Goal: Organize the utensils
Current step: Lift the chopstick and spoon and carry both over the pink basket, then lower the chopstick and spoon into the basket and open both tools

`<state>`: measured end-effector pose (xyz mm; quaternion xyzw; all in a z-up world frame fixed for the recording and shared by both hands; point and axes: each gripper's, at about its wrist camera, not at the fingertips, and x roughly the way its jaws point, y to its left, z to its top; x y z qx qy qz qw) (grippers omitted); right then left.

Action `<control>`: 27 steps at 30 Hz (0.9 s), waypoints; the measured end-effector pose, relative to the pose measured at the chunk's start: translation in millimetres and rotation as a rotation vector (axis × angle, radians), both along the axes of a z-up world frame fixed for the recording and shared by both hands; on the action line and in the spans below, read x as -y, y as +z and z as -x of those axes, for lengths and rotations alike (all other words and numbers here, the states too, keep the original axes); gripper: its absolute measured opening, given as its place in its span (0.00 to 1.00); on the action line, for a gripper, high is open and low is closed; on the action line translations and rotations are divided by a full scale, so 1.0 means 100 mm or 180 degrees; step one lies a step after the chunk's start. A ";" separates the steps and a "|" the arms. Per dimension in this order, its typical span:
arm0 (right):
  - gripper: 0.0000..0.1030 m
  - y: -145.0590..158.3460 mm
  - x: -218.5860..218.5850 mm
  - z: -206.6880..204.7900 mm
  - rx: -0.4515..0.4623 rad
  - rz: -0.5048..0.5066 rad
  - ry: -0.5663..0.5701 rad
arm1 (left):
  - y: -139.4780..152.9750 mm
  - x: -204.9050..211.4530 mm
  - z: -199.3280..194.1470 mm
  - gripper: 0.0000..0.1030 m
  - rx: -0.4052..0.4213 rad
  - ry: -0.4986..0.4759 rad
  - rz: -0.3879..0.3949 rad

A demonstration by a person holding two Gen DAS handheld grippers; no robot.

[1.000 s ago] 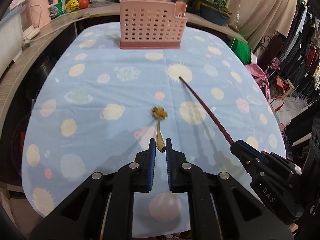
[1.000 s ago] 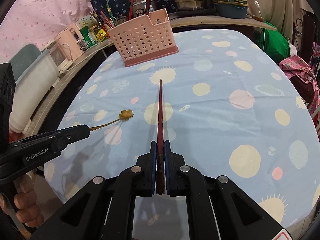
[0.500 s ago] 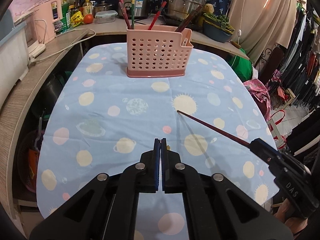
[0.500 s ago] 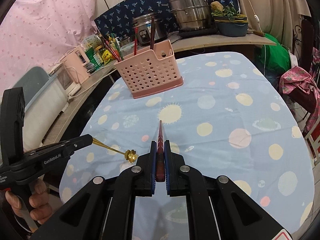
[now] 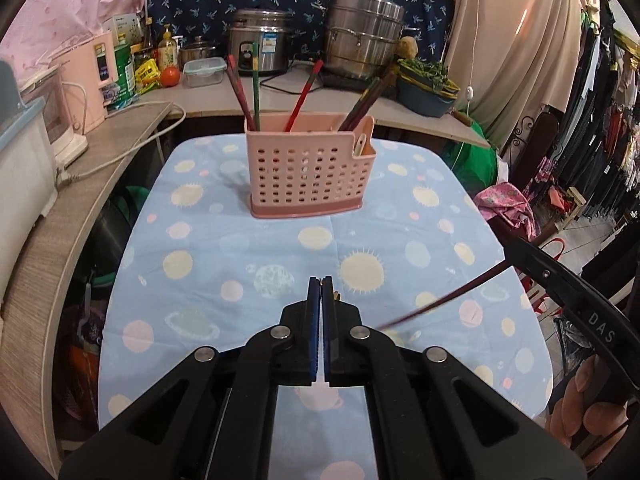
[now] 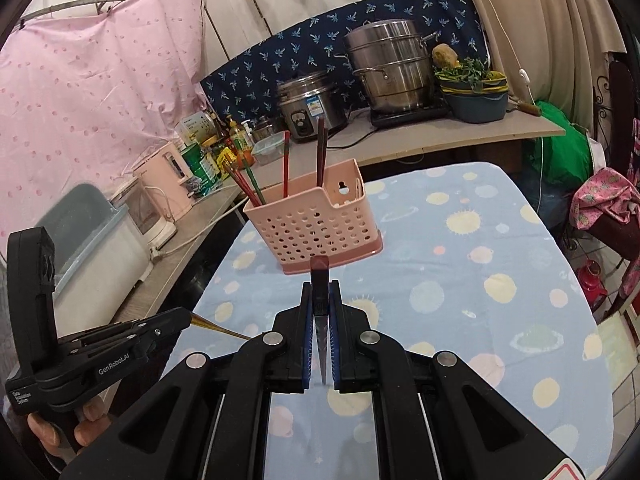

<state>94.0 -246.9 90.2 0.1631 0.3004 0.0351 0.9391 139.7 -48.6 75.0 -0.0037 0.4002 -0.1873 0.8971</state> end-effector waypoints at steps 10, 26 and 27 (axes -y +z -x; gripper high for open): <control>0.07 0.64 0.12 -0.62 0.0512 -0.0067 -0.0078 | 0.53 0.03 -0.52 0.01 0.0345 0.0058 -0.0018; 0.07 1.09 0.15 -1.88 0.0842 -0.0077 -0.0293 | 0.91 0.09 -1.61 0.01 0.0682 0.0287 -0.0095; 0.07 1.05 0.13 -1.94 0.0803 -0.0061 -0.0291 | 0.88 0.10 -1.66 0.01 0.0666 0.0299 -0.0110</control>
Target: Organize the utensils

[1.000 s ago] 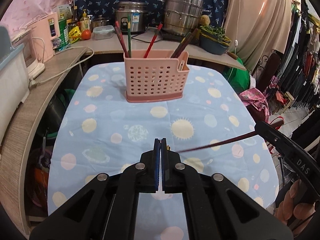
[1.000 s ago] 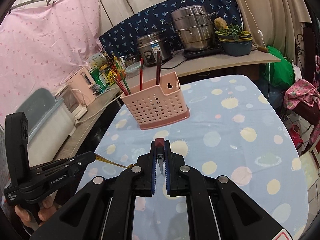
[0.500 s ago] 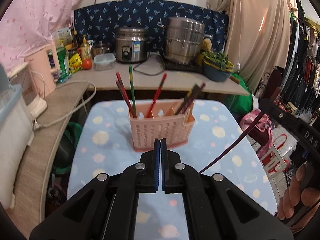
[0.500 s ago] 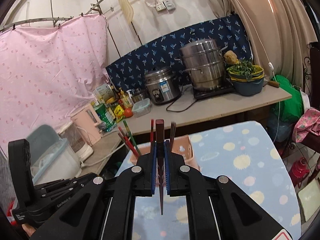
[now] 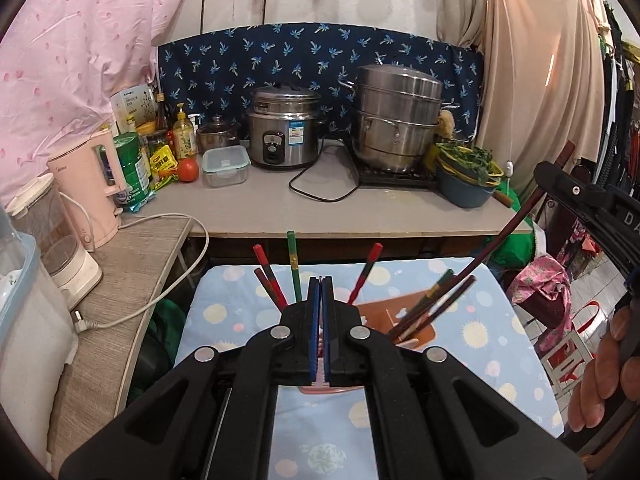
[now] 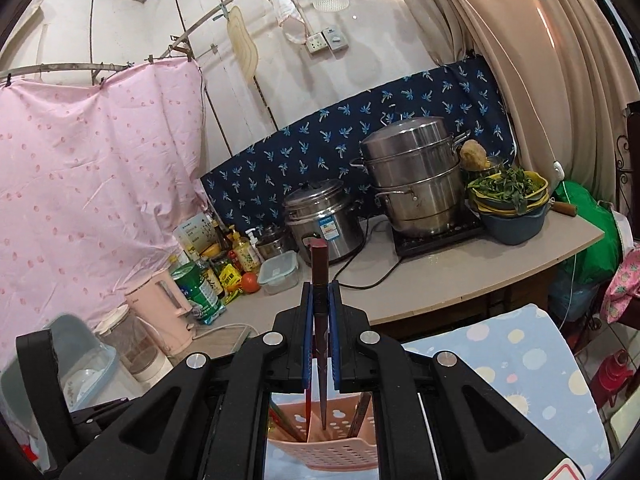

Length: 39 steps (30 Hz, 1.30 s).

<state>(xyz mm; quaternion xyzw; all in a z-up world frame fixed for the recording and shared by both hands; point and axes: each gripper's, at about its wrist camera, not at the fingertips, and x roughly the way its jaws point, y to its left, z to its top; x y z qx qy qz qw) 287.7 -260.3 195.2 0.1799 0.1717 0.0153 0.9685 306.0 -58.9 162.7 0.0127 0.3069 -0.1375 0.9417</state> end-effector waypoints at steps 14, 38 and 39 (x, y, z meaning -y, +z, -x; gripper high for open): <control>0.07 -0.67 -0.07 -0.40 -0.0541 0.0104 0.0113 | -0.47 0.09 -0.34 0.01 -0.0270 0.0048 -0.0134; 0.33 -0.63 -0.15 0.12 -0.0600 0.0335 0.0136 | -0.46 0.09 -0.03 0.35 -0.0127 0.0212 -0.0196; 0.33 -0.65 -0.16 0.18 -0.0623 0.0357 0.0138 | -0.46 0.09 0.01 0.37 -0.0121 0.0219 -0.0207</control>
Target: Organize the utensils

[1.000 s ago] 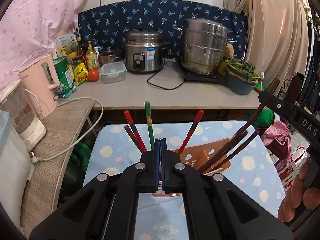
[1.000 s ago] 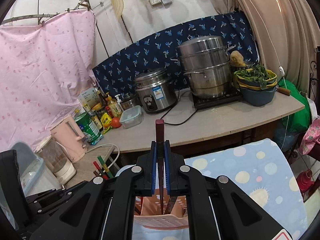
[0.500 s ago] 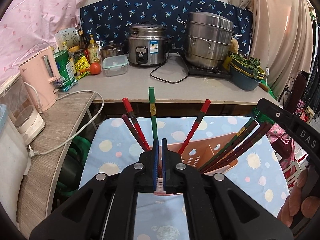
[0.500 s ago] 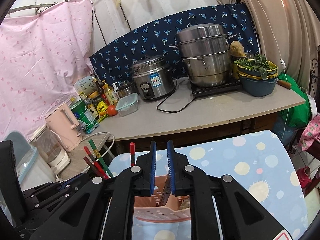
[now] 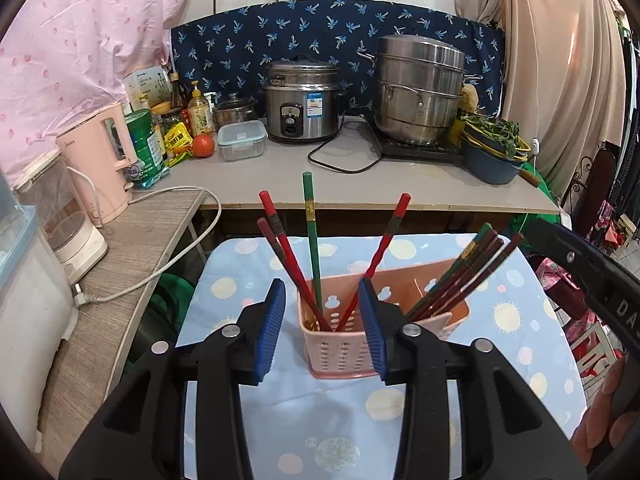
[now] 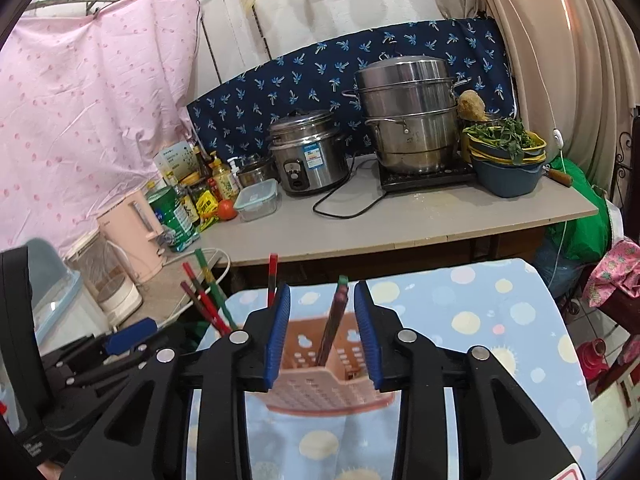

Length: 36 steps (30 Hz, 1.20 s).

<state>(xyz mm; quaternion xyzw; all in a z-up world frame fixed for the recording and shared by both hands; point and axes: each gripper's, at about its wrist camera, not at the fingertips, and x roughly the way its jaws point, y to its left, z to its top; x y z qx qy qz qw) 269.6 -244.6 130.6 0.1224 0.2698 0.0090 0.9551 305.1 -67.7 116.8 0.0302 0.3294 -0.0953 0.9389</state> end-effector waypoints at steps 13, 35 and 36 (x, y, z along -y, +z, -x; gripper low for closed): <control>0.46 -0.25 -0.11 0.69 -0.0257 0.0265 -0.0057 | -0.21 -0.03 0.65 0.58 -0.0045 0.0054 -0.0085; 0.63 -0.60 -0.32 1.21 -0.0525 0.0424 -0.0120 | -0.45 -0.18 1.21 0.86 -0.0067 0.0212 -0.0131; 0.66 -0.62 -0.32 1.22 -0.0536 0.0440 -0.0135 | -0.46 -0.17 1.22 0.86 -0.0080 0.0213 -0.0136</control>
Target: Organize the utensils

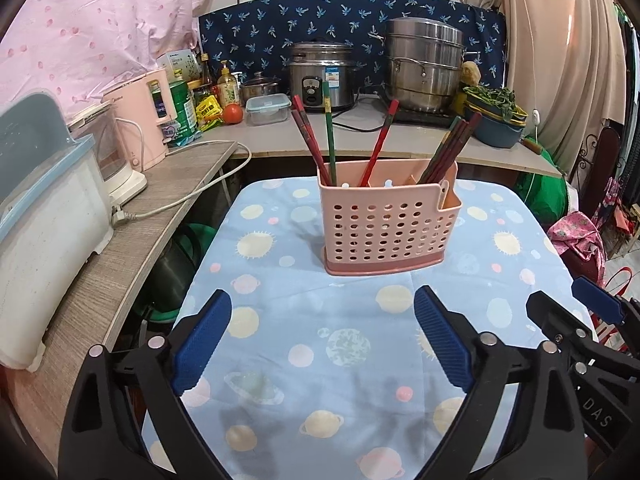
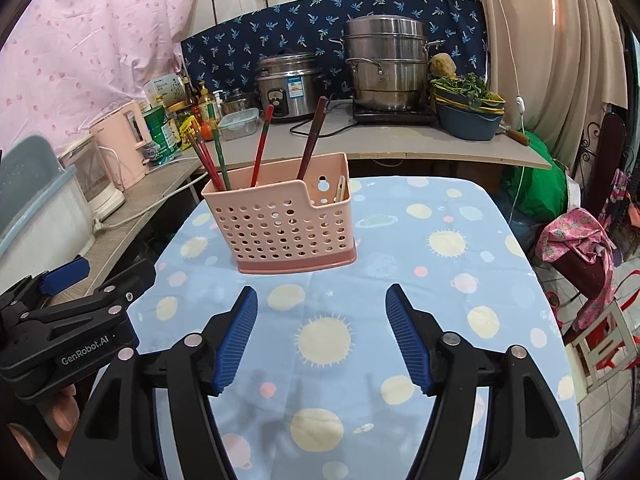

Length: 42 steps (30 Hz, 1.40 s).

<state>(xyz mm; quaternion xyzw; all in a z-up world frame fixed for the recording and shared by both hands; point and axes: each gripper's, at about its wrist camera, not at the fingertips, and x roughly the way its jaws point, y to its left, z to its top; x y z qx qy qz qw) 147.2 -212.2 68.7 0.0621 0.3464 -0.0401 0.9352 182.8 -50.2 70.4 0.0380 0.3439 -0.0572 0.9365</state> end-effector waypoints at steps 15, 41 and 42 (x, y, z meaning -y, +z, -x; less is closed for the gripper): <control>0.85 -0.12 -0.03 0.04 -0.0093 0.0033 -0.0043 | -0.21 -0.10 0.06 0.92 -0.0214 0.0081 0.0027; 0.94 -0.20 -0.05 0.05 -0.0128 0.0081 -0.0047 | -0.27 -0.13 0.09 0.93 -0.0245 0.0144 -0.0010; 0.94 -0.21 -0.05 0.05 -0.0132 0.0073 -0.0048 | -0.27 -0.13 0.08 0.93 -0.0245 0.0148 -0.0013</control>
